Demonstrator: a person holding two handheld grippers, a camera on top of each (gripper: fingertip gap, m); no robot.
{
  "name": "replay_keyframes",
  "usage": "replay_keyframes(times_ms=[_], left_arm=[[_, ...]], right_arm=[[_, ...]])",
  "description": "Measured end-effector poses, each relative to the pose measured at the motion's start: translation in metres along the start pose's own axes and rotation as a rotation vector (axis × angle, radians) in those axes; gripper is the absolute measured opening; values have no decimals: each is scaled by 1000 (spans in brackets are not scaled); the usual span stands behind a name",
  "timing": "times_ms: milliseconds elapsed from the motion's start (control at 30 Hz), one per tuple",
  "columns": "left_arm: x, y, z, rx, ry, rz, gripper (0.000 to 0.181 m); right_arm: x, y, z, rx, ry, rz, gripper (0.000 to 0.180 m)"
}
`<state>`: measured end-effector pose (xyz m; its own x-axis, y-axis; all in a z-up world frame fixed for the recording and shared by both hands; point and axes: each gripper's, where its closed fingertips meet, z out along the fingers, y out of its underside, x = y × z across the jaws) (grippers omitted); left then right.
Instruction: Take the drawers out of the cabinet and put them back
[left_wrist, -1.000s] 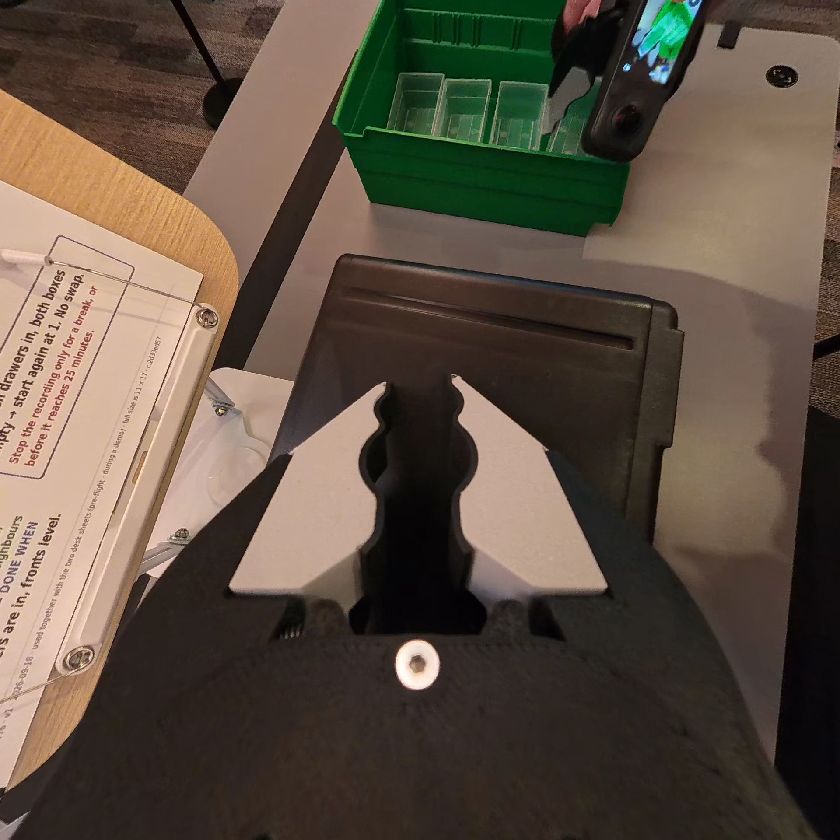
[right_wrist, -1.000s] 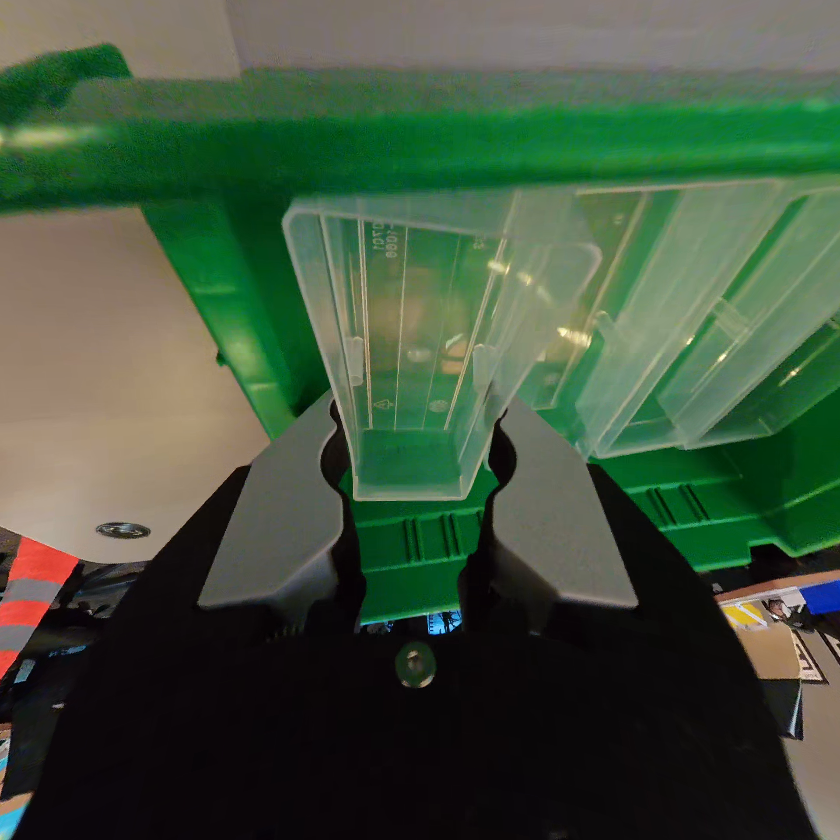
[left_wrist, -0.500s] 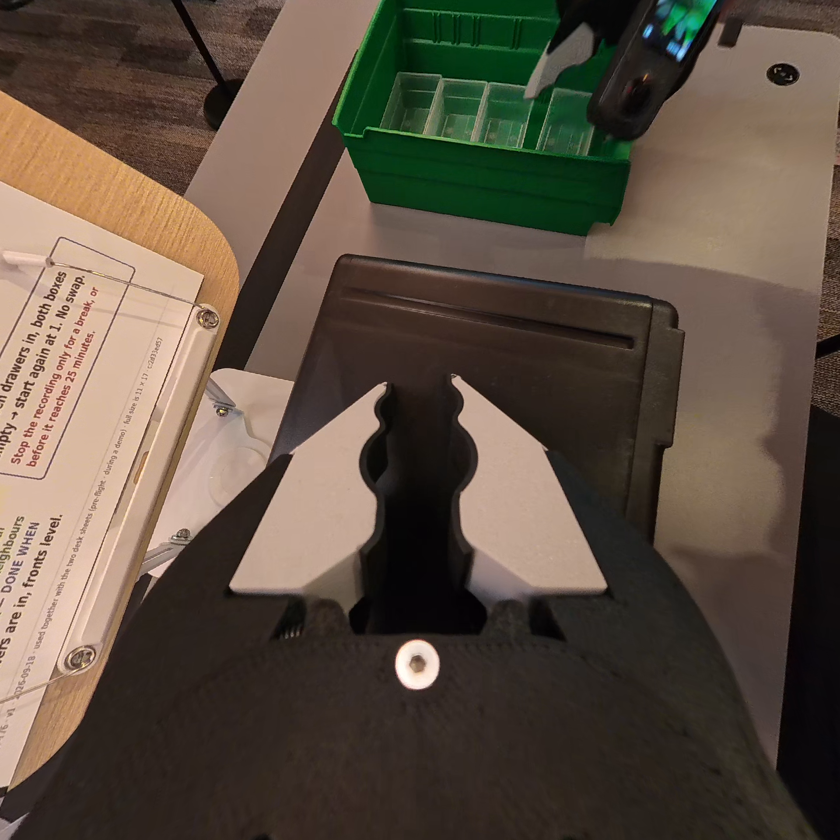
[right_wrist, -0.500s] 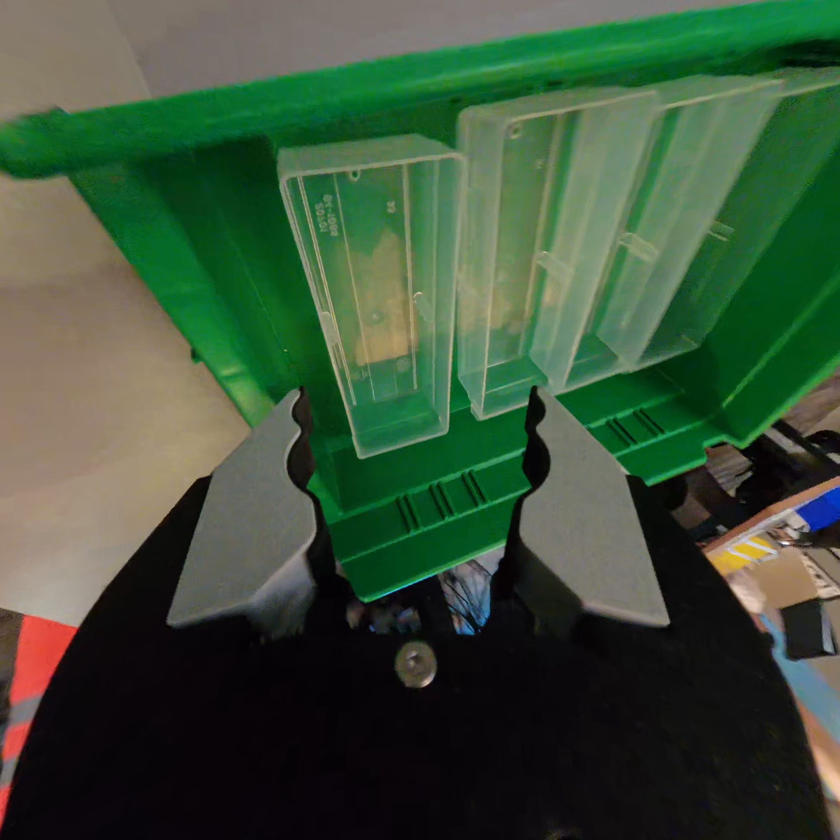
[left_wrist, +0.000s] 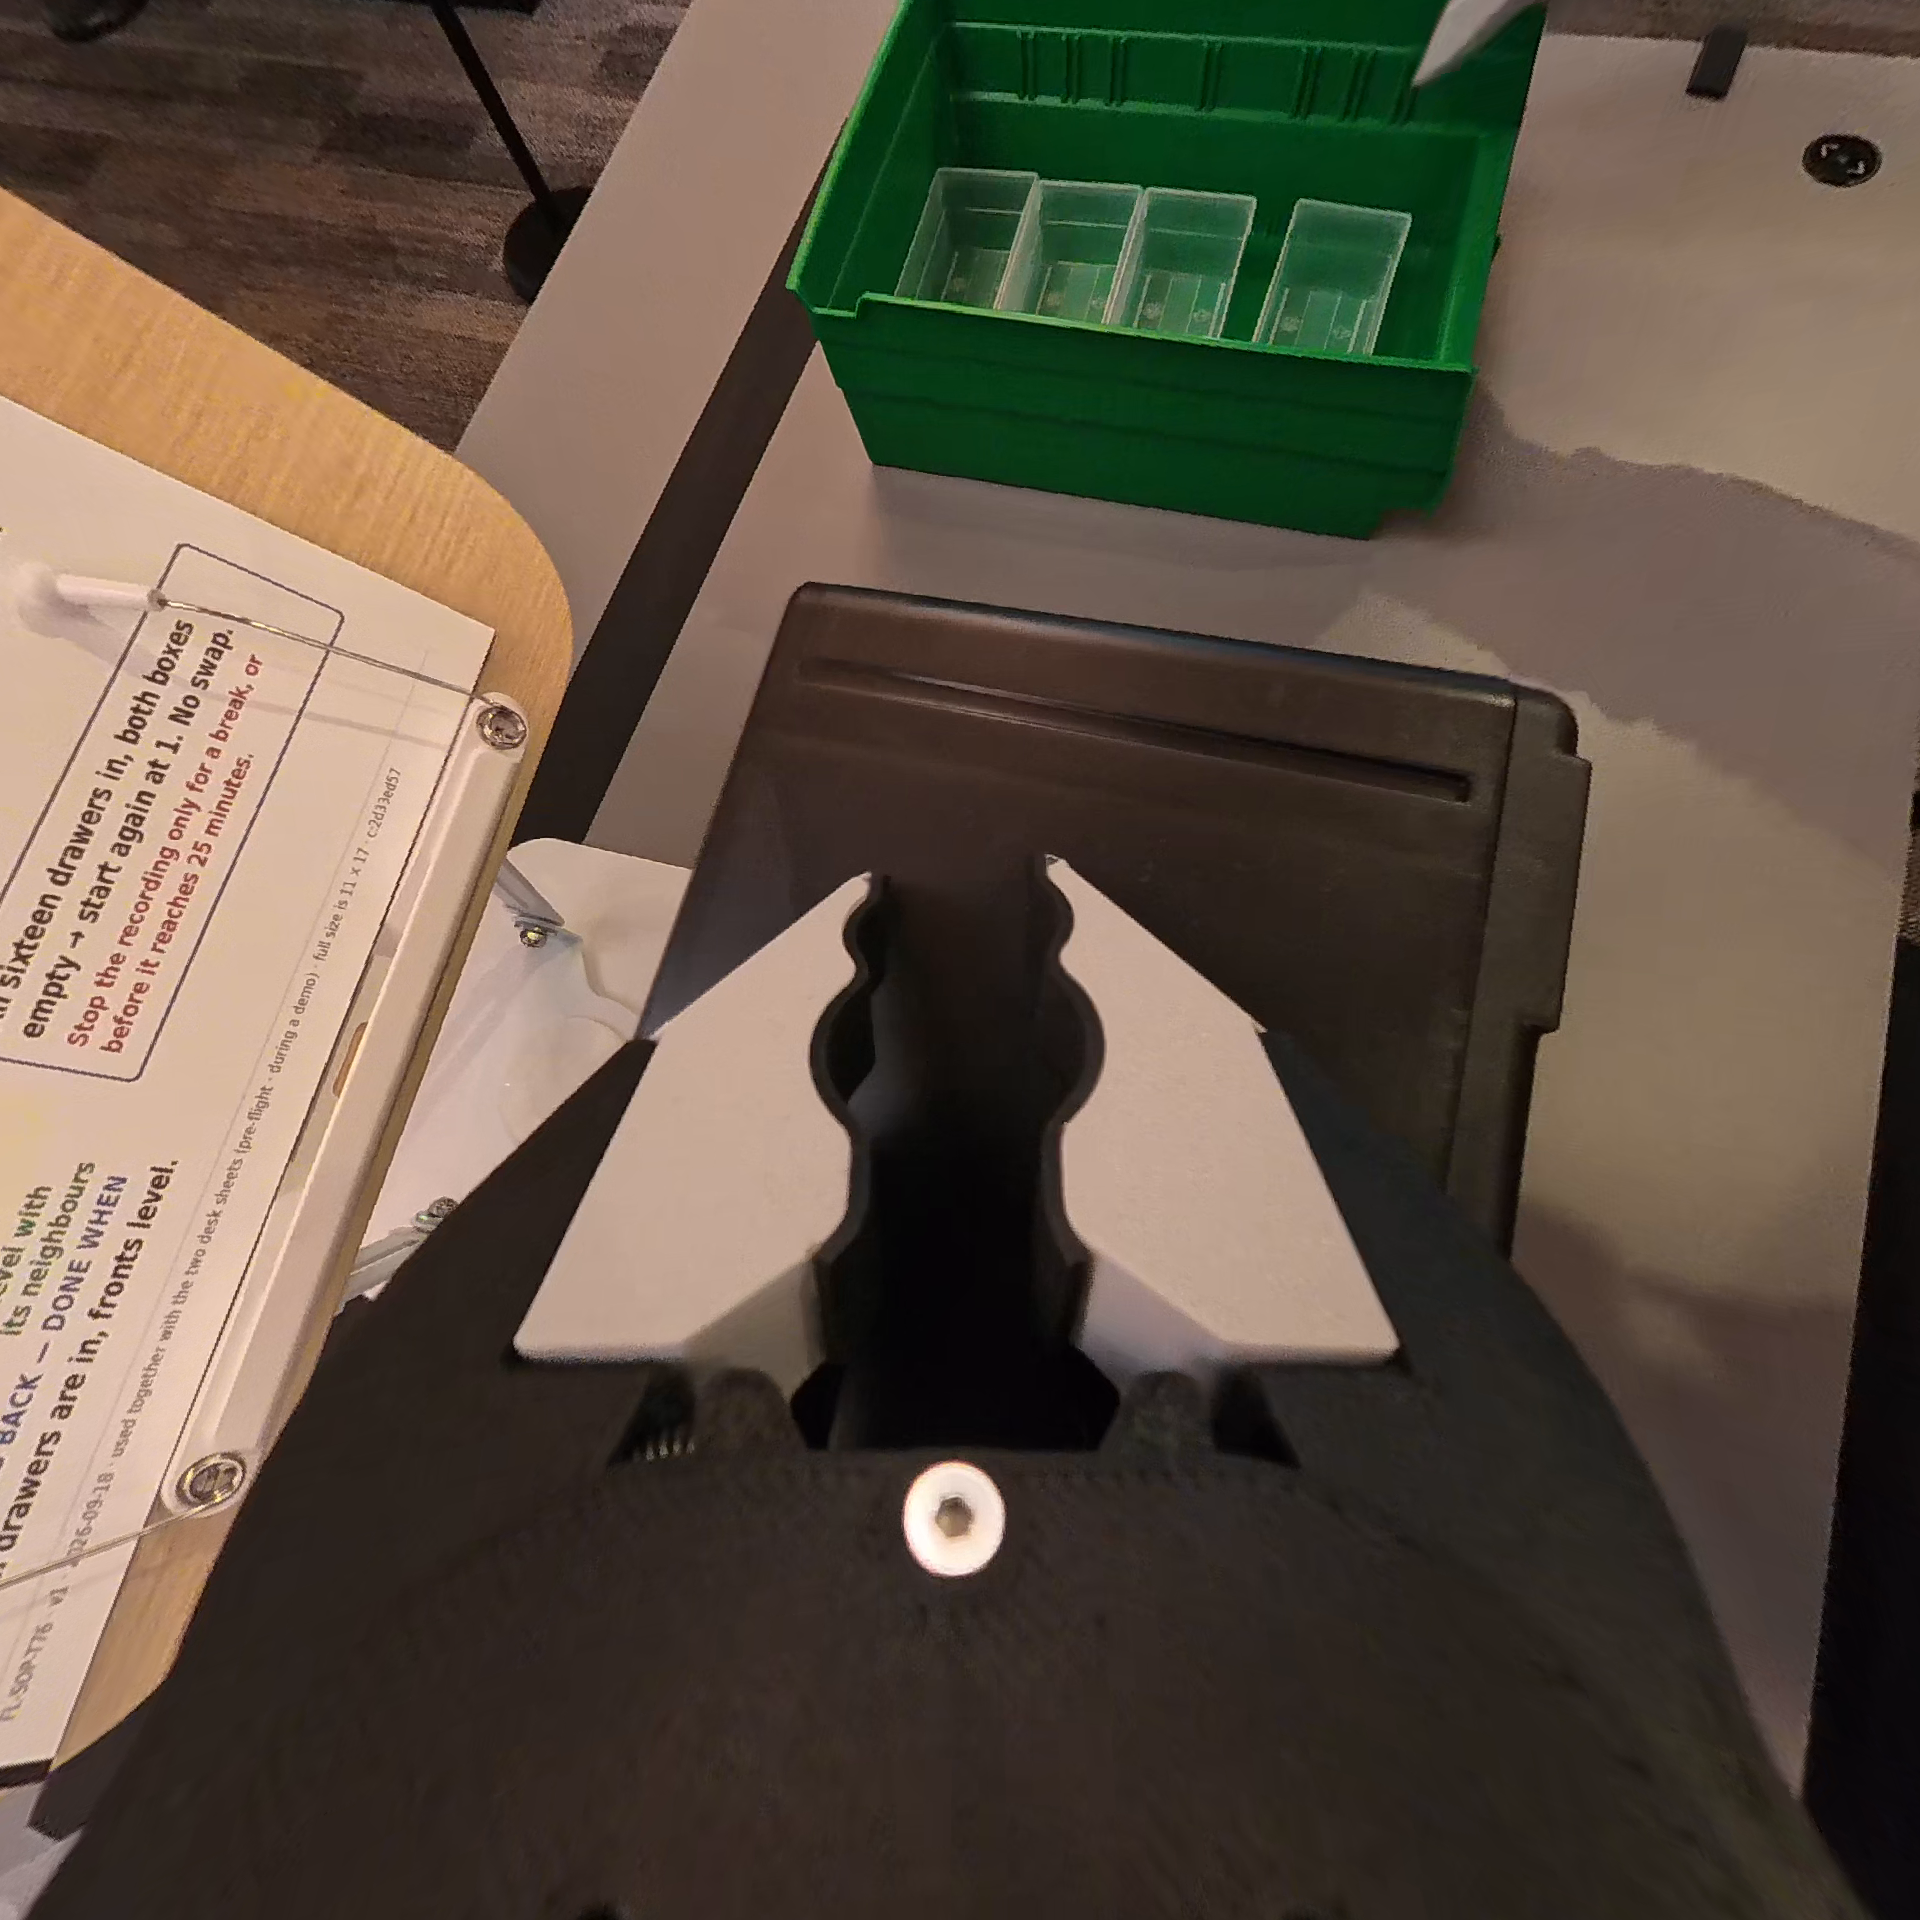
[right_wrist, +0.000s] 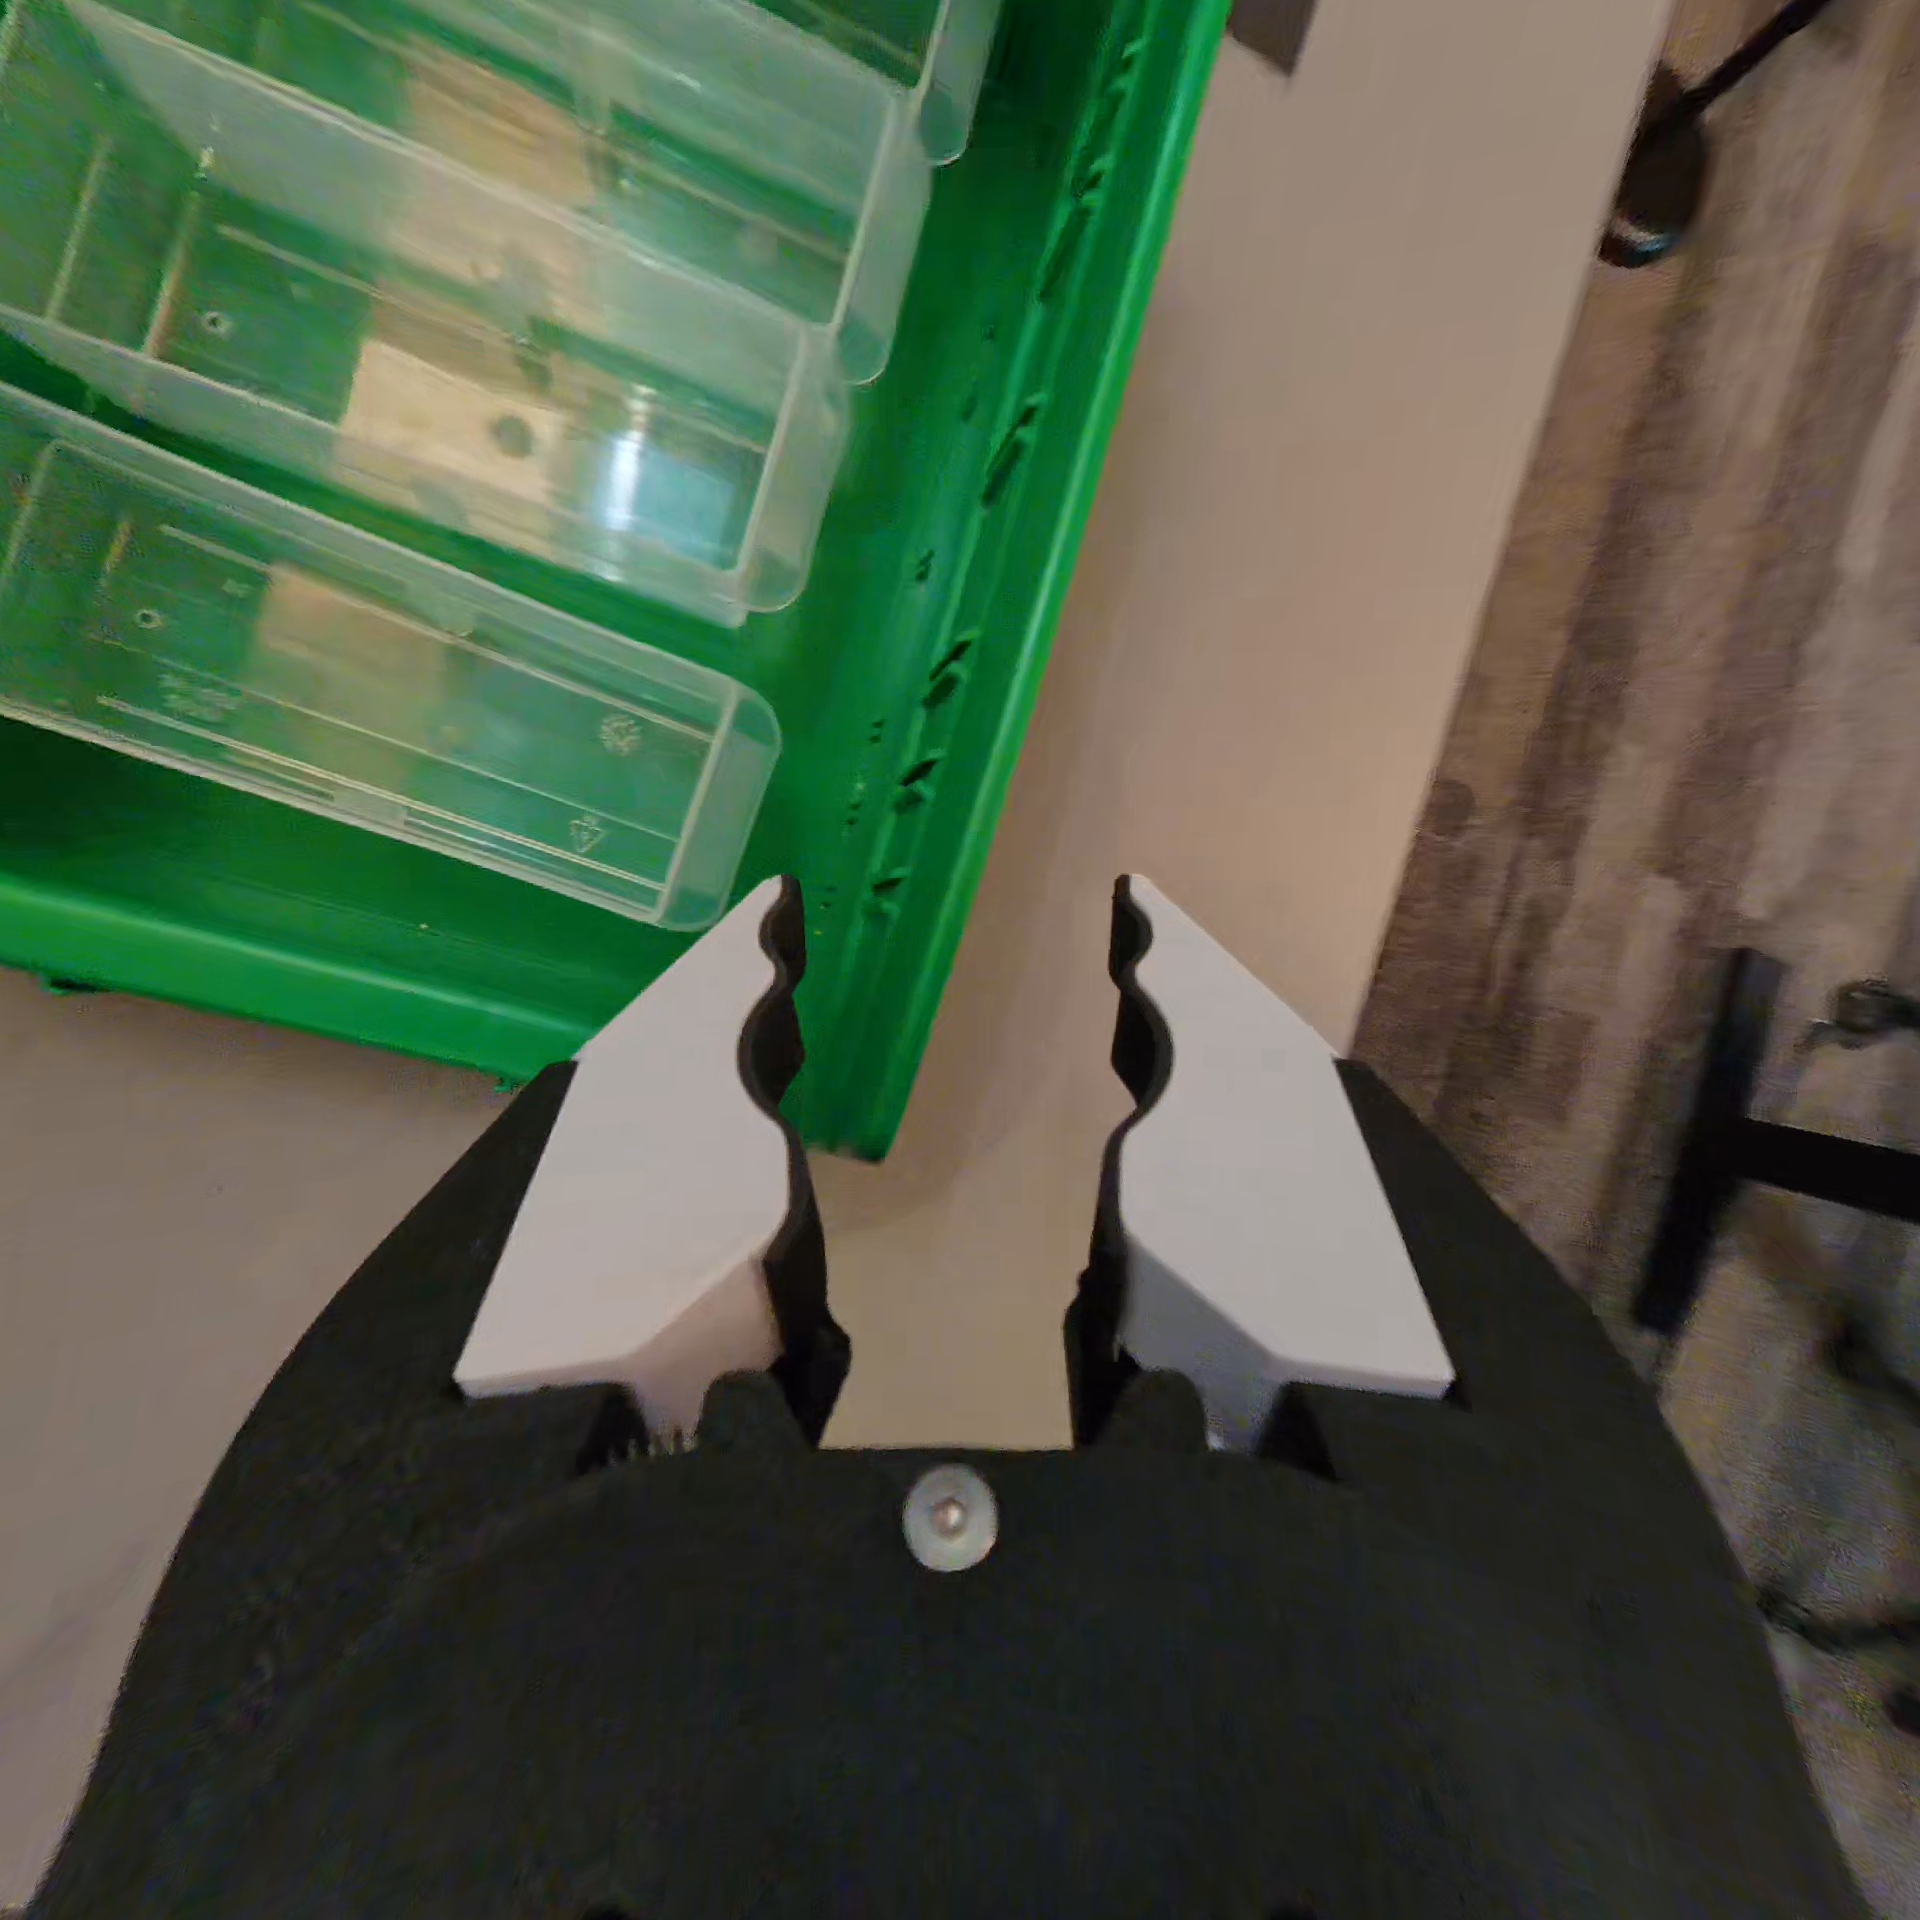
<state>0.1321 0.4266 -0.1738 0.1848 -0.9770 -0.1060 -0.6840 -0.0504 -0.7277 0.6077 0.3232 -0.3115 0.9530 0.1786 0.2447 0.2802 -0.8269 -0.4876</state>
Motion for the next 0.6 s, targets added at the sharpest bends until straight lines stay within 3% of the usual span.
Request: replay_keyframes(times_ms=[33,100,200,400,600], left_arm=[[-1,0,0,0,-2,-6,28],[-3,0,0,2,-22,-2,31],[-10,-2,-2,7,-114,24,40],[7,-12,-17,77,-245,79,45],[20,21,-85,89,-530,199,45]], right_arm=[[-4,4,6,8,-31,18,58],[-9,12,15,5,-61,42,50],[-19,21,25,-7,-104,25,10],[-27,21,27,31,-145,63,6],[-39,33,16,44,-165,122,5]])
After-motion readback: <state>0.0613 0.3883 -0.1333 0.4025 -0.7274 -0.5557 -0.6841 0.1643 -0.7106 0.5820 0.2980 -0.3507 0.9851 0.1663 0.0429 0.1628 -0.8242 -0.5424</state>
